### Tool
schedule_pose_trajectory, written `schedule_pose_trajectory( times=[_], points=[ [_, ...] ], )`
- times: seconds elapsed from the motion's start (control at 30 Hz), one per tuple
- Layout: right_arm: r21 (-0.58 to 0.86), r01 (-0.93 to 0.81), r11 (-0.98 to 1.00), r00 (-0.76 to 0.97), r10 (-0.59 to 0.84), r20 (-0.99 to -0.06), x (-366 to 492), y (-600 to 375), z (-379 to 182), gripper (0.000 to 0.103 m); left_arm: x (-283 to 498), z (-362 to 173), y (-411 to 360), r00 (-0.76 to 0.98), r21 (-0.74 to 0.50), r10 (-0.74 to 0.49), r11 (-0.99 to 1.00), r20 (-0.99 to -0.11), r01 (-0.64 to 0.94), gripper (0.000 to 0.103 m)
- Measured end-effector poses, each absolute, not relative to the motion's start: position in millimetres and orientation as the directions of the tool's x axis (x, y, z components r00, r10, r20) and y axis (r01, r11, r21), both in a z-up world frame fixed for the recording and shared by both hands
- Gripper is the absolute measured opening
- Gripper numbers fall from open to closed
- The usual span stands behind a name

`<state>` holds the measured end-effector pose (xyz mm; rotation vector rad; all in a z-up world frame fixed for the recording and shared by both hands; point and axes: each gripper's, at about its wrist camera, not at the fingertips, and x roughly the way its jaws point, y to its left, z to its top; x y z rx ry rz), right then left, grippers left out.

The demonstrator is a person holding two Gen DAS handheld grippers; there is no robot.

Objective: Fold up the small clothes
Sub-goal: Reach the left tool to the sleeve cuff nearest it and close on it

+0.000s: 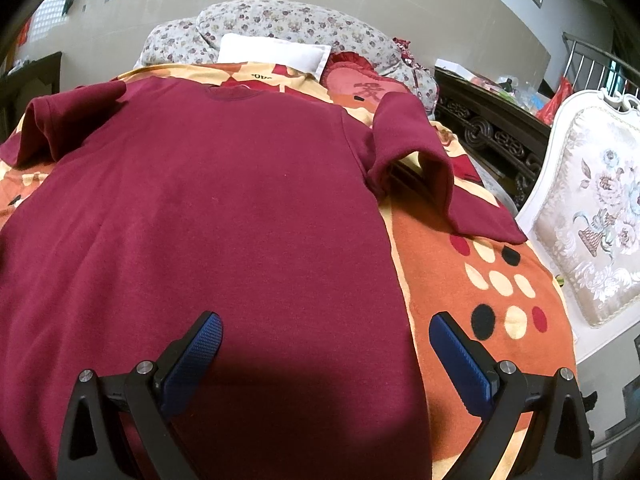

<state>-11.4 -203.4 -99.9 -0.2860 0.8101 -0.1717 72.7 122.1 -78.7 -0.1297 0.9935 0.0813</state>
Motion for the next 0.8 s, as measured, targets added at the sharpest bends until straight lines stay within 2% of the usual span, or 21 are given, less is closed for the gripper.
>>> schedule_pose_trajectory(
  times=[0.13,0.2,0.33,0.43,0.57,0.67,0.8],
  points=[
    [-0.317,0.042,0.948,0.68,-0.26,-0.686,-11.4,-202.3,-99.6,0.103,92.7,-60.7,192.6,0.581,-0.167,-0.02,0.966,-0.814,-0.2,0.103],
    [-0.319,0.043,0.947,0.681,-0.261,-0.684,-11.7,-202.9,-100.3,0.103,102.4,-54.7,230.8,0.602,-0.255,-0.064,0.938,-0.796,-0.236,0.102],
    [-0.328,0.042,0.944,0.685,-0.266,-0.678,-11.8,-202.3,-101.0,0.103,126.8,-62.8,297.3,0.623,-0.548,-0.299,0.797,-0.723,-0.255,0.102],
    [-0.329,0.039,0.944,0.685,-0.265,-0.678,-11.4,-202.3,-101.3,0.103,142.2,-79.6,320.9,0.634,-0.659,-0.377,0.693,-0.676,-0.291,0.102],
    [-0.326,0.038,0.944,0.685,-0.263,-0.679,-12.0,-201.7,-100.5,0.103,159.2,-101.0,321.7,0.638,-0.755,-0.475,0.595,-0.606,-0.275,0.102],
    [-0.327,0.038,0.944,0.684,-0.263,-0.68,-11.9,-201.8,-100.5,0.103,167.8,-116.1,321.4,0.642,-0.78,-0.49,0.55,-0.59,-0.297,0.102],
    [-0.328,0.038,0.944,0.684,-0.263,-0.68,-11.9,-202.1,-100.6,0.103,185.6,-109.5,319.5,0.663,-0.773,-0.491,0.596,-0.565,-0.218,0.102]
  ],
)
